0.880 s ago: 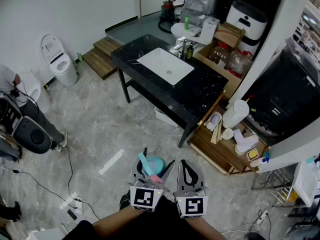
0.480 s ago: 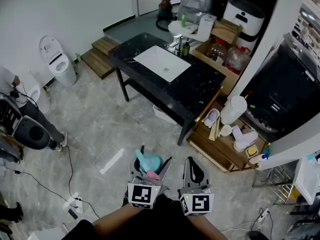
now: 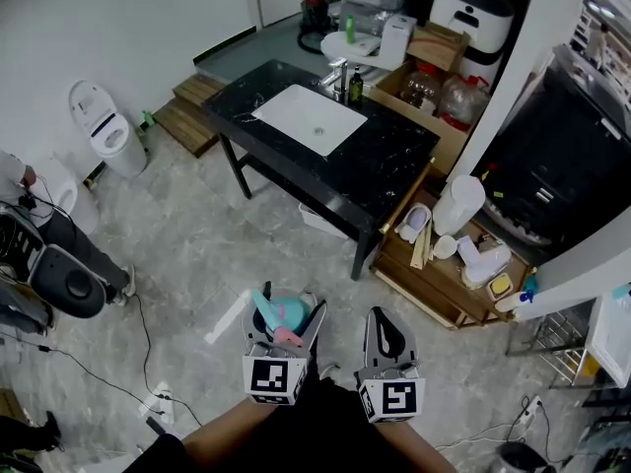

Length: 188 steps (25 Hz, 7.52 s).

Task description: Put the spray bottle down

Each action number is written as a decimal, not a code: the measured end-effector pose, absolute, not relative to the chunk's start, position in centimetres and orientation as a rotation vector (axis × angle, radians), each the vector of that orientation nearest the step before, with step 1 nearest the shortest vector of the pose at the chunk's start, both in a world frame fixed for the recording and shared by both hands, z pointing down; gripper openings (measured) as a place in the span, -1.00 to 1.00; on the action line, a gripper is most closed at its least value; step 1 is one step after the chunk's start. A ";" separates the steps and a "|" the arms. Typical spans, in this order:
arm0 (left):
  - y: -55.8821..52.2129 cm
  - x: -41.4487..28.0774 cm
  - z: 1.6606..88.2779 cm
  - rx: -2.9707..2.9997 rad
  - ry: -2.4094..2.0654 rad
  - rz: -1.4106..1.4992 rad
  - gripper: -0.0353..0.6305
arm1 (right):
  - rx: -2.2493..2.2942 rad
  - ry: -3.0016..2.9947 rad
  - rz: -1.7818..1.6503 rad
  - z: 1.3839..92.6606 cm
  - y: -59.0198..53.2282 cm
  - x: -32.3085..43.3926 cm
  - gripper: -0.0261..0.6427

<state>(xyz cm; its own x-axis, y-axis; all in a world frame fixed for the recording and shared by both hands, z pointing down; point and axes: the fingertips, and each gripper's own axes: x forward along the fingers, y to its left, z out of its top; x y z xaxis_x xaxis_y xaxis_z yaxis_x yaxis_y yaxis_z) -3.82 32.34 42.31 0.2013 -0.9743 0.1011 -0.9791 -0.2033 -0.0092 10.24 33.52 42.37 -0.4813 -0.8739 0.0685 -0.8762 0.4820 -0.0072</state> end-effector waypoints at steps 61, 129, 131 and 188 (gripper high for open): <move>-9.4 -5.5 47.3 2.767 -1.498 0.198 0.42 | 1.722 -2.360 -0.037 42.9 -3.8 3.3 -0.89; -30.1 4.4 63.6 2.516 -1.586 0.492 0.42 | 1.551 -2.478 0.205 50.7 -23.4 15.3 -0.89; -30.1 4.5 63.8 2.521 -1.576 0.503 0.42 | 1.556 -2.486 0.202 50.5 -23.6 15.2 -0.89; -12.9 -1.0 53.5 2.598 -1.336 0.330 0.42 | 1.783 -2.403 0.159 47.1 -11.0 8.3 -0.89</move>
